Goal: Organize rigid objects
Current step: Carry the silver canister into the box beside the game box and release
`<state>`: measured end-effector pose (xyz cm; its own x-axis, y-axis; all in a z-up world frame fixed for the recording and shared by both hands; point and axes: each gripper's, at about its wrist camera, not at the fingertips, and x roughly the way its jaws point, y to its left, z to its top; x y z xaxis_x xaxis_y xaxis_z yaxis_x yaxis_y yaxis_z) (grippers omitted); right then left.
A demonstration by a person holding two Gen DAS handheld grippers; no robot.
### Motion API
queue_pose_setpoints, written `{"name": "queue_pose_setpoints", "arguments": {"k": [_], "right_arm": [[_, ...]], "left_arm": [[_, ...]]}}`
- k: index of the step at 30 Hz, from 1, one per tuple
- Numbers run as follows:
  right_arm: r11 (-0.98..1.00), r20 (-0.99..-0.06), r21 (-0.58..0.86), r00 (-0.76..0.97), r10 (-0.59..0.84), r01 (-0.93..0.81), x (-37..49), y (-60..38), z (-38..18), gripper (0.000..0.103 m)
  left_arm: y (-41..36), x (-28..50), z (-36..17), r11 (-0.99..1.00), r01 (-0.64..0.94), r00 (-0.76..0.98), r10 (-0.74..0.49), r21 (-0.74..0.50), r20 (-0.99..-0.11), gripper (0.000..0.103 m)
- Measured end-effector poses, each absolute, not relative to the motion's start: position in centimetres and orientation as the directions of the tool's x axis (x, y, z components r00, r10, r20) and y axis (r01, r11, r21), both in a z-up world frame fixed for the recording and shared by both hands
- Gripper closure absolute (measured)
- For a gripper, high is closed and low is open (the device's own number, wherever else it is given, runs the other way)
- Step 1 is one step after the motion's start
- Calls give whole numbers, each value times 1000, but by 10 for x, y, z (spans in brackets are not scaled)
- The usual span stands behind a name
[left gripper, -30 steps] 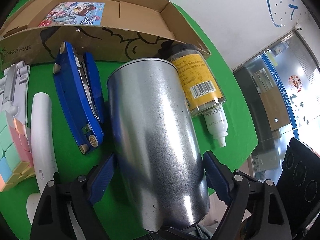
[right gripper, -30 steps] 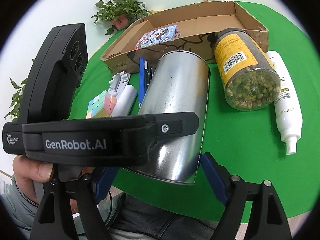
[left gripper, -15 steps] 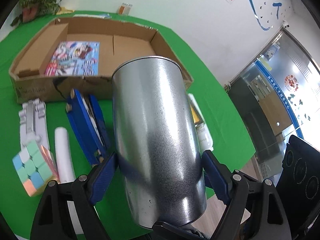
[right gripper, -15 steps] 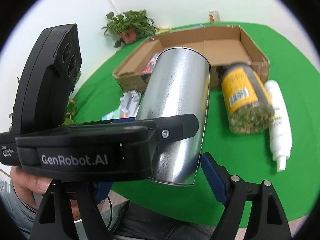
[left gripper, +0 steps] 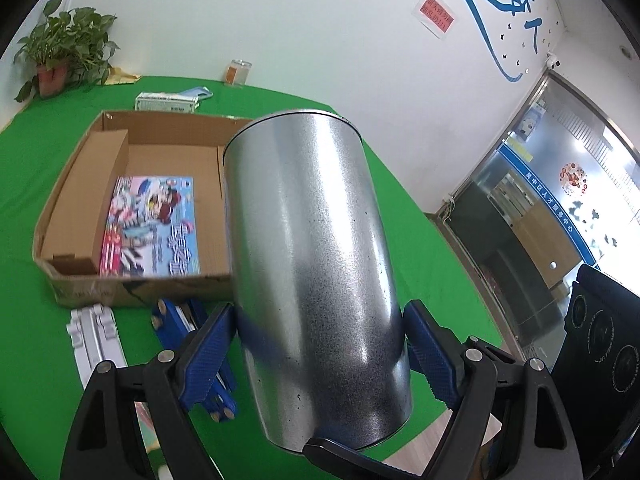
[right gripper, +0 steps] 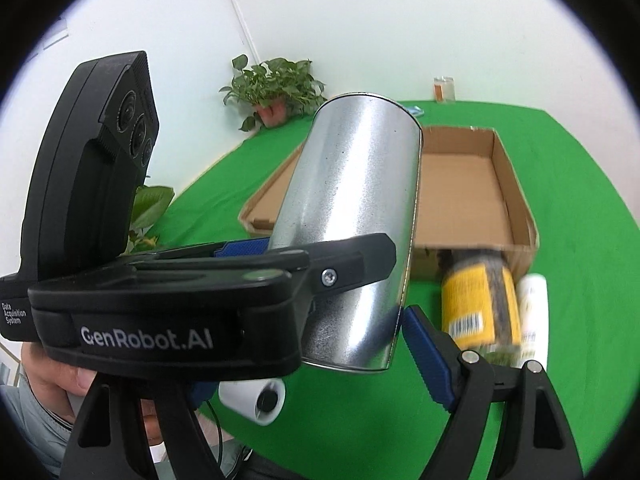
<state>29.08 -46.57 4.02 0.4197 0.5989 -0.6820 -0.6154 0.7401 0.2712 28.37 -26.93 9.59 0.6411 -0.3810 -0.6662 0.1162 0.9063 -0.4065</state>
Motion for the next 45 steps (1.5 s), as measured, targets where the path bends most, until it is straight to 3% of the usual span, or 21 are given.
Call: {"name": "queue_pose_setpoints", "arguments": {"k": [15,45], "right_arm": [[720,-693,278,387,608,-635,366,-433,43,22],[766,-841,380,151,520,-518,472,-404,-57,24]], "left_arm": [[-236,380,109,917,83,656,-344,-390,-672,20],[-208,526,-46,897,-50,414,-382,-440,-826,20]]}}
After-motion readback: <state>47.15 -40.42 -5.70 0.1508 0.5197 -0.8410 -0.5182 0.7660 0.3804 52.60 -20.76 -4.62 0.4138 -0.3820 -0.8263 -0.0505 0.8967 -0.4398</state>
